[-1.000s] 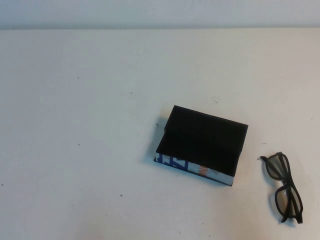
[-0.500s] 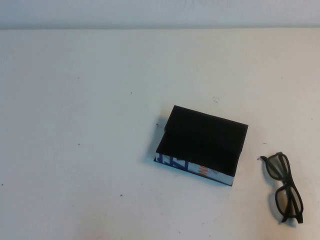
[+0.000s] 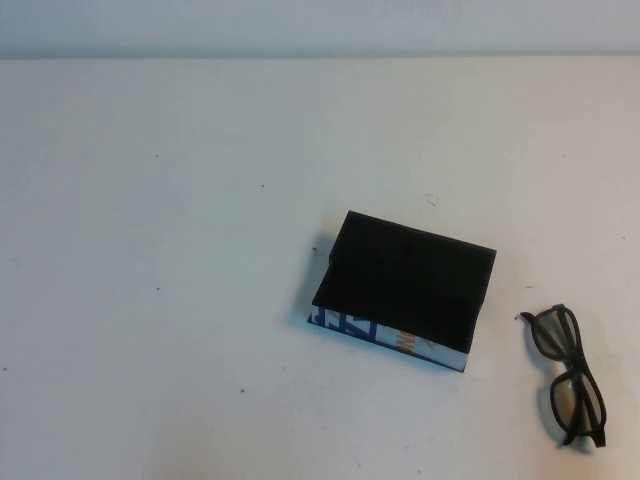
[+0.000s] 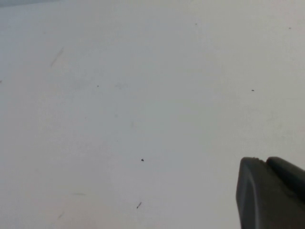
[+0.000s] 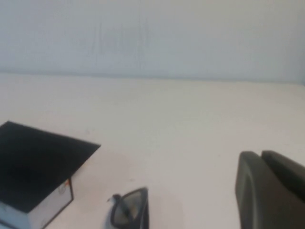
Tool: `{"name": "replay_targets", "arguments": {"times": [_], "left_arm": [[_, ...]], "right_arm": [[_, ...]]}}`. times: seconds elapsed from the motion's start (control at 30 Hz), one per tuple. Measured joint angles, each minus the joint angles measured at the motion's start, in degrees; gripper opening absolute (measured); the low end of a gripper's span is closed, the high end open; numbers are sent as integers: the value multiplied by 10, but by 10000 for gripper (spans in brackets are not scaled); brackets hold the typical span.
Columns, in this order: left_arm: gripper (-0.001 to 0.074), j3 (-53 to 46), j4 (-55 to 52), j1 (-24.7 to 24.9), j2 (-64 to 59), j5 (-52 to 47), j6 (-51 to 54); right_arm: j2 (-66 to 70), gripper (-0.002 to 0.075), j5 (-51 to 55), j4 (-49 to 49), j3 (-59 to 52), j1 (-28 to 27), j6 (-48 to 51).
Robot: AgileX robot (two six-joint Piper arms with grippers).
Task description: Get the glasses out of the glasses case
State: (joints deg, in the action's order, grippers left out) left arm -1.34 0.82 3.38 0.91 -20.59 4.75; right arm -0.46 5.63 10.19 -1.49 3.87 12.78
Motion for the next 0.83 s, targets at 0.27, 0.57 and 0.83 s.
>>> {"name": "replay_targets", "arguments": {"times": [0.27,0.57,0.83], "left_arm": [[-4,0,0,0,0,0,0],[-4,0,0,0,0,0,0],[-4,0,0,0,0,0,0]], "right_arm": [[0,-18,116,-49,-1,0,-115],[0,-18,123,-51,-1,0,-120],[0,-18,123,-51,-1,0,-120]]}}
